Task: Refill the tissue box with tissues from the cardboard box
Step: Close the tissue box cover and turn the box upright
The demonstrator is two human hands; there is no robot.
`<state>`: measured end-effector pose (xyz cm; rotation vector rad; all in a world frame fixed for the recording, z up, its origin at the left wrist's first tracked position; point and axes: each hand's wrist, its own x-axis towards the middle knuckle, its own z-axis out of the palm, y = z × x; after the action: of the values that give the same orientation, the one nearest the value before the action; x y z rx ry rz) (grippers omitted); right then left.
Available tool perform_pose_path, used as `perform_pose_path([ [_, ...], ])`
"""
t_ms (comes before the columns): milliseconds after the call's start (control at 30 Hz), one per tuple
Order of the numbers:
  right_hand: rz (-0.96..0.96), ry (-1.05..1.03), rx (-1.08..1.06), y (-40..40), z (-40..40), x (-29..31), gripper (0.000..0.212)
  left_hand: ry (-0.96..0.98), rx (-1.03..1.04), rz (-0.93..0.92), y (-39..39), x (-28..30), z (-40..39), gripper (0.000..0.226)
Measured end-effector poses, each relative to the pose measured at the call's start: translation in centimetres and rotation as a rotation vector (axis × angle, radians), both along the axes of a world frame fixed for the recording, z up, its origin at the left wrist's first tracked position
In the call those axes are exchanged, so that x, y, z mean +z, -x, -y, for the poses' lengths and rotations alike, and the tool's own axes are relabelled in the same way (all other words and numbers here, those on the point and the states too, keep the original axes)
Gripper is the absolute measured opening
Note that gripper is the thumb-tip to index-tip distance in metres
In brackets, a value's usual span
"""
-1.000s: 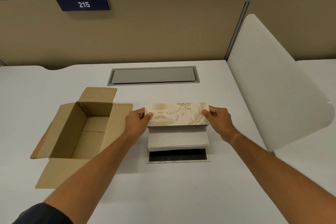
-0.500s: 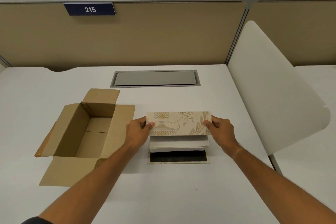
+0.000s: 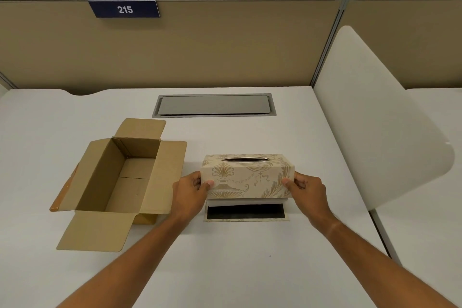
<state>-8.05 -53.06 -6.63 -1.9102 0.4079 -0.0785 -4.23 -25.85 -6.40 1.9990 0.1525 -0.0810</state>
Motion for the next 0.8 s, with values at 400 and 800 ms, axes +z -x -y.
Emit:
perform_pose_path([
  [400,-0.034,0.004,0.002,3.4,-0.3,-2.1,0.026,-0.106,-0.067,0.003,3.2,-2.8,-0.5,0.033],
  [800,-0.031,0.043,-0.002,4.9,-0.6,-3.4,0.029,-0.160,-0.117,-0.016,4.4,-4.8,-0.8,0.040],
])
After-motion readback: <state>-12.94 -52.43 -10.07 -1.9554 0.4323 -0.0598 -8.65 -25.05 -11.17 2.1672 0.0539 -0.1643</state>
